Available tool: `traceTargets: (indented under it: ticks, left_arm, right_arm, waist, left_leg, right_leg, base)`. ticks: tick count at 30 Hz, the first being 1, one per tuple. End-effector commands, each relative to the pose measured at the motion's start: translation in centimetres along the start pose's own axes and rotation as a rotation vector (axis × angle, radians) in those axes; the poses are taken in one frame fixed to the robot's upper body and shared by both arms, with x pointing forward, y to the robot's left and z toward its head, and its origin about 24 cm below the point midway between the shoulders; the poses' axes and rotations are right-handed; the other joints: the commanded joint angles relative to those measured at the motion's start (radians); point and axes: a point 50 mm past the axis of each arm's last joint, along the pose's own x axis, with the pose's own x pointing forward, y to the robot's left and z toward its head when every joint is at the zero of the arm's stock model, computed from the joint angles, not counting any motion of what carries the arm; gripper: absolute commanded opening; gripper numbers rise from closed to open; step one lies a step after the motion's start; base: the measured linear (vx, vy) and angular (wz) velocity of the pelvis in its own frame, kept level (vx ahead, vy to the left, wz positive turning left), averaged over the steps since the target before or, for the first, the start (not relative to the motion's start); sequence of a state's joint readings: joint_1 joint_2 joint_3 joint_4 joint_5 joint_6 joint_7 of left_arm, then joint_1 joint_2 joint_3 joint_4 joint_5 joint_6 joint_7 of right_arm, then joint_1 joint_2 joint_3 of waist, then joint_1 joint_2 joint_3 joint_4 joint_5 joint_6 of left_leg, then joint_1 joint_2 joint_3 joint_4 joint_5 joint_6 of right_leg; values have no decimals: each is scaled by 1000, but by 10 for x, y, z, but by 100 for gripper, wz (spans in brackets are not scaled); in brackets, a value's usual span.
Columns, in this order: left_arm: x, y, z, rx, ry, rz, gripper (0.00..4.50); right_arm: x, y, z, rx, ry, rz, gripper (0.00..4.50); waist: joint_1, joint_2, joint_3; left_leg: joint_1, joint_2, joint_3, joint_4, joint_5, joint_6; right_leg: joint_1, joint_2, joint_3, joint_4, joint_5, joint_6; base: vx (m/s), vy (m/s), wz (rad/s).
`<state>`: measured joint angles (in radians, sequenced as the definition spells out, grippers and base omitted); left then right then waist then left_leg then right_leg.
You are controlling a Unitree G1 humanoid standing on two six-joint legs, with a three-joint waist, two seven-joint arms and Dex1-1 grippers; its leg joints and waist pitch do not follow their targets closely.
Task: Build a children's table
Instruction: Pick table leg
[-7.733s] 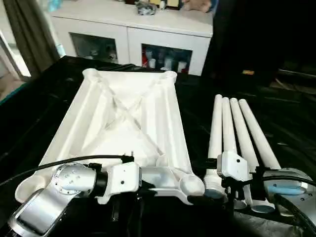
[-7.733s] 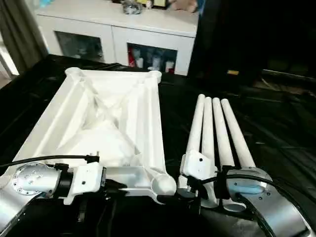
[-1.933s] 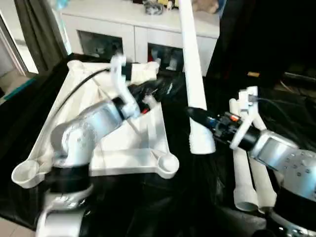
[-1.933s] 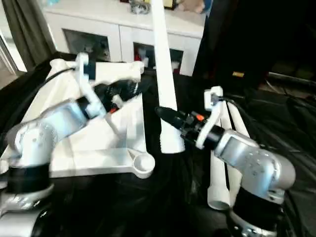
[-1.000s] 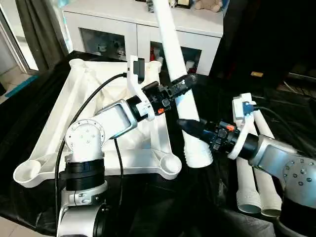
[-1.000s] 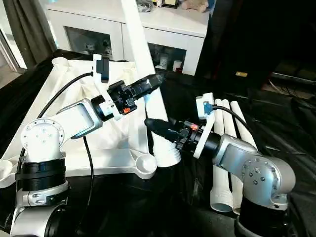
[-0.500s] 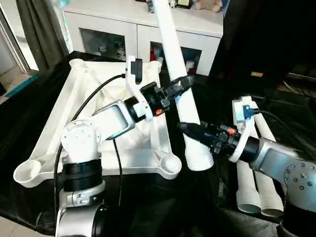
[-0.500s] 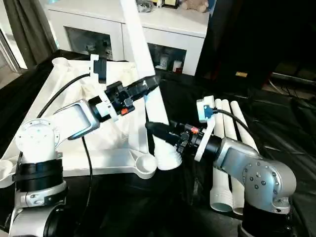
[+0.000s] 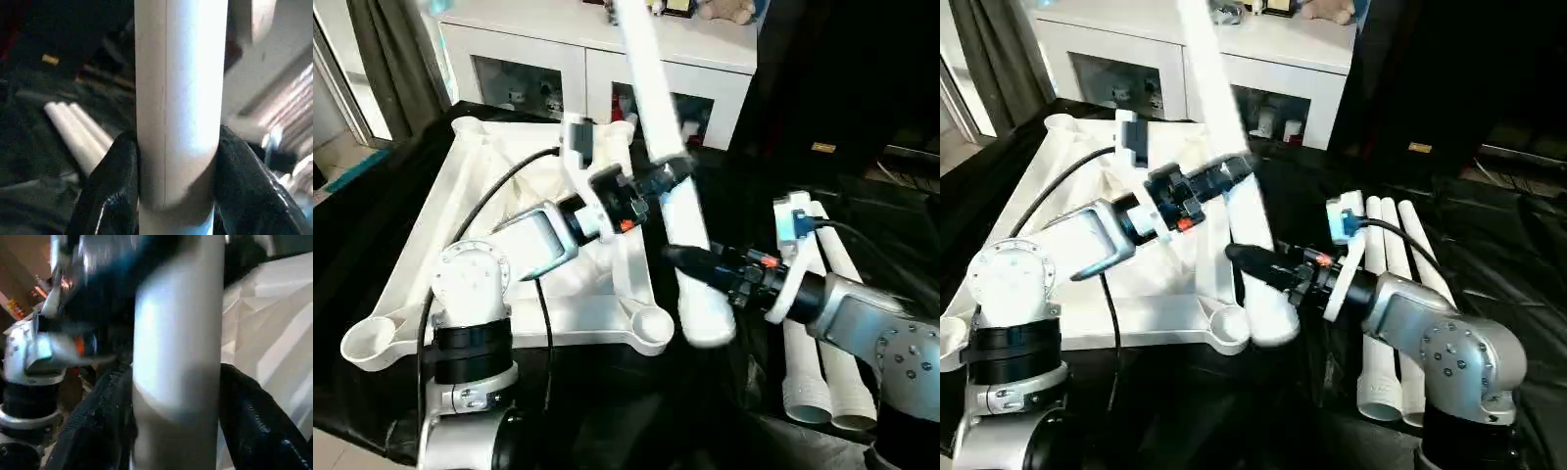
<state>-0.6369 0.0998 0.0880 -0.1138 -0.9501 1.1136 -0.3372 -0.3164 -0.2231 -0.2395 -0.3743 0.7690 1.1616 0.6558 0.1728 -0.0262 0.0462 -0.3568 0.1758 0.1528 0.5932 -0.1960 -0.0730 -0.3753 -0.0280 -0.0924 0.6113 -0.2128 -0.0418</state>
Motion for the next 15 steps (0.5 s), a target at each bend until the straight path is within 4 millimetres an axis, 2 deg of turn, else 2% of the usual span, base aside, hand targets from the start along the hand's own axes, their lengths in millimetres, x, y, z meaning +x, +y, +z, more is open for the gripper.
traceTargets:
  ticks: [1, 2, 5, 8, 9, 15]
  left_arm:
    - [1, -4, 3, 55, 6, -4, 183]
    - [1, -5, 5, 80, 21, -17, 183]
    - [0, -6, 7, 101, 41, -32, 183]
    - [1, -7, 9, 118, 52, -54, 183]
    - [1, -7, 10, 122, 56, -65, 183]
    - [2, -11, 15, 154, 61, -124, 183]
  right_arm:
    - [0, -2, 4, -33, 1, -28, 304]
    - [0, -1, 4, -50, 38, -22, 308]
    - [0, -1, 2, -53, 80, -8, 308]
    - [-2, -1, -2, -52, 134, 13, 308]
    - [-3, -1, -5, -50, 160, 23, 308]
    - [-3, -3, -8, -34, 231, 48, 308]
  waist:
    - [2, 6, -59]
    - [2, 3, -58]
    - [1, 4, -57]
    - [1, 3, -58]
    - [2, -1, -59]
    - [4, -3, -59]
  left_leg:
    - [3, 59, -21, -66, -41, -15]
    - [3, 57, -20, -66, -48, -18]
    - [3, 56, -19, -66, -51, -18]
    - [2, 58, -19, -65, -44, -11]
    - [3, 58, -19, -64, -44, -9]
    - [-1, 56, -17, -61, -31, 0]
  right_leg:
    - [52, -121, 73, -83, -162, 13]
    - [54, -122, 72, -84, -175, 16]
    - [54, -119, 73, -85, -186, 22]
    - [53, -121, 73, -82, -173, 10]
    - [54, -121, 72, -82, -172, 7]
    - [55, -122, 72, -80, -172, -6]
  base:
    - [0, 0, 0]
    - [0, 0, 0]
    - [0, 0, 0]
    - [0, 0, 0]
    - [0, 0, 0]
    - [0, 0, 0]
